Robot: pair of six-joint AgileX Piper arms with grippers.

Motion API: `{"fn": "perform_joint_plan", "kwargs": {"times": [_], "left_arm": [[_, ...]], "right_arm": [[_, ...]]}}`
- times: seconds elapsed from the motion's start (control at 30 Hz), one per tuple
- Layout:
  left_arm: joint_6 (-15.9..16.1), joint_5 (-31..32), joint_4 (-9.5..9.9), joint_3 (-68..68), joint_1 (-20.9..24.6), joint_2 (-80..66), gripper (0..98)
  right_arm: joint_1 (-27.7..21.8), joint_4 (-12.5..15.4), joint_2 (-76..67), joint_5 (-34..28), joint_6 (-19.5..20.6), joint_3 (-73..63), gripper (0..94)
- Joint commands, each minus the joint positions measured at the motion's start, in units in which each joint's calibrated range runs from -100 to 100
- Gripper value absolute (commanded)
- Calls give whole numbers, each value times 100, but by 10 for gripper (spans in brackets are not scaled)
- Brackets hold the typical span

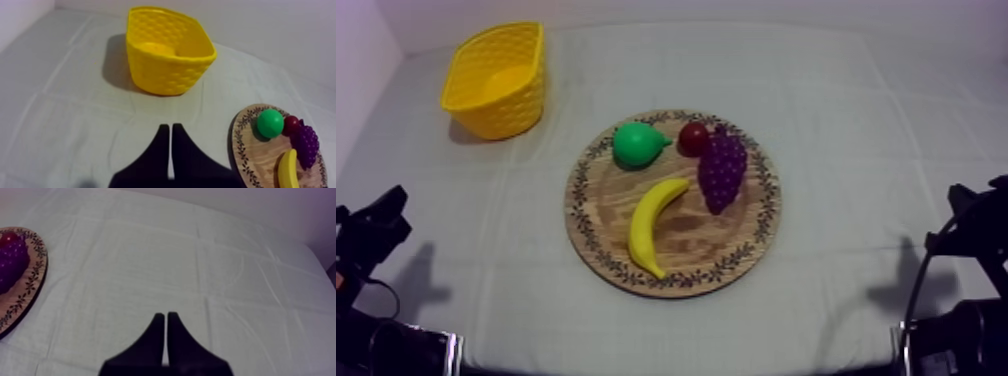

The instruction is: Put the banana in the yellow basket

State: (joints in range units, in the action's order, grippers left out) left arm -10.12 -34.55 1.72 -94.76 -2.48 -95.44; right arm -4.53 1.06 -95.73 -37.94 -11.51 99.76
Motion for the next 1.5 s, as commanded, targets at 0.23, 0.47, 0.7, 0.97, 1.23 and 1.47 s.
{"fn": "perform_joint_plan", "kwargs": {"times": [0.23, 0.47, 0.7, 0.97, 1.23, 1.47], "left_arm": [[-15, 54, -13, 1045, -44, 1087, 1], [-70, -147, -13, 2201, -340, 2341, 1], [-282, -521, 30, 3328, -802, 3451, 1], [-643, -865, 145, 4297, -1475, 4376, 1], [-936, -988, 140, 4771, -2085, 5177, 1], [-1071, -1000, 59, 5021, -2437, 5956, 1]], "right_arm": [[1, -1, -2, -5, 1, 2, 3], [1, -1, -2, -5, 1, 2, 3], [1, -1, -2, -5, 1, 2, 3], [1, -1, -2, -5, 1, 2, 3], [1, -1, -2, -5, 1, 2, 3], [1, -1, -2, -5, 1, 2, 3]]}}
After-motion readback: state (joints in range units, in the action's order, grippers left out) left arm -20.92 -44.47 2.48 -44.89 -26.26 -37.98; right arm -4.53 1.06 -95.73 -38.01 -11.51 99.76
